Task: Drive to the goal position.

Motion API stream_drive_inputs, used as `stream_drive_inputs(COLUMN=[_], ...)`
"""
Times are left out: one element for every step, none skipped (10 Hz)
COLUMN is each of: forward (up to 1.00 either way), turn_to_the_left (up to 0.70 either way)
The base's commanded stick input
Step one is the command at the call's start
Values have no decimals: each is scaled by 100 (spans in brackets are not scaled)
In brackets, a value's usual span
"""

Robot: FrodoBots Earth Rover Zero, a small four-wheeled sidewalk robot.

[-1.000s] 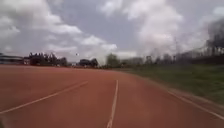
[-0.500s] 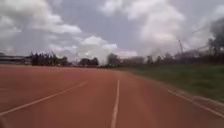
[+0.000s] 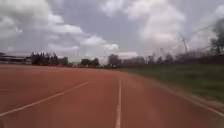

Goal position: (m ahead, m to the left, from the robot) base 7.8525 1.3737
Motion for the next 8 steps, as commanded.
stream_drive_inputs(forward=[70,70,70,70,70,70,70,70], turn_to_the_left=[0,0,0,0,0,0,0,0])
